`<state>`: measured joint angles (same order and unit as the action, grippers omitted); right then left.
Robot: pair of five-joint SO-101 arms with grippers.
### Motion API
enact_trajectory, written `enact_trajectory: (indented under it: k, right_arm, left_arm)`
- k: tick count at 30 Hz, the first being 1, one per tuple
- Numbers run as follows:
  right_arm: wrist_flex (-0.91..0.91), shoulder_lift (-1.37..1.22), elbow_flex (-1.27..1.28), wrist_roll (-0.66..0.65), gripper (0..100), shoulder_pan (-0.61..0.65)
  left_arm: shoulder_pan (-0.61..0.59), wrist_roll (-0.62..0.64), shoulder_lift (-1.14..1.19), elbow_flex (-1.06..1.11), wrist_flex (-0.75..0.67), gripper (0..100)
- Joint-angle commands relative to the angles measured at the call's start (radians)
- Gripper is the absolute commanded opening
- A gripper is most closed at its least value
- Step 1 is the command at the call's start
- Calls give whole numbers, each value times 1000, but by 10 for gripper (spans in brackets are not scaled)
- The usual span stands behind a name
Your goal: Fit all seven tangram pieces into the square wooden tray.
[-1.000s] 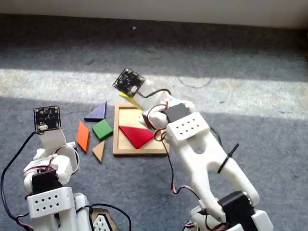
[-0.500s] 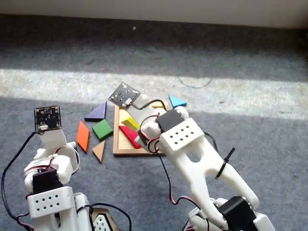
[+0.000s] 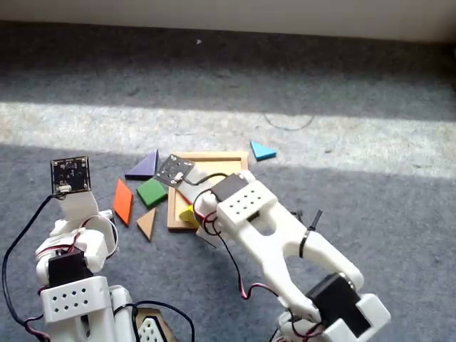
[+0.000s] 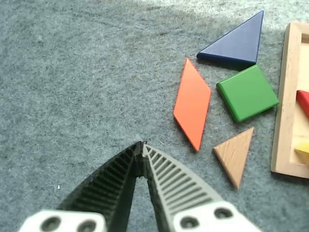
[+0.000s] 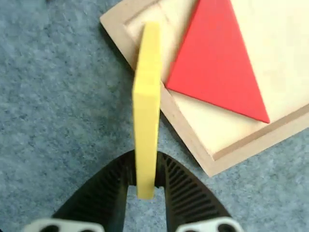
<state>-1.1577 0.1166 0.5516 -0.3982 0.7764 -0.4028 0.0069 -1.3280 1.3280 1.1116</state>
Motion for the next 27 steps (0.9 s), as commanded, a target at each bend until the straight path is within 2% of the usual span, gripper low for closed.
enact_trajectory:
  k: [1, 5, 18, 23, 27]
  right_arm:
    - [16, -28, -76, 6, 6, -79]
    - [19, -58, -140, 6, 6, -130]
    - [209, -128, -157, 11, 6, -255]
    - [200, -101, -157, 8, 6, -239]
    - [127, 16, -151, 9, 6, -219]
  left_arm:
    - [-5, -5, -8, -33, -21, 8]
    - [-5, -5, -8, -33, -21, 8]
    - [-5, -5, -8, -33, -21, 8]
    - [-5, -5, -8, -33, -21, 8]
    - [-5, -5, -8, -33, -21, 8]
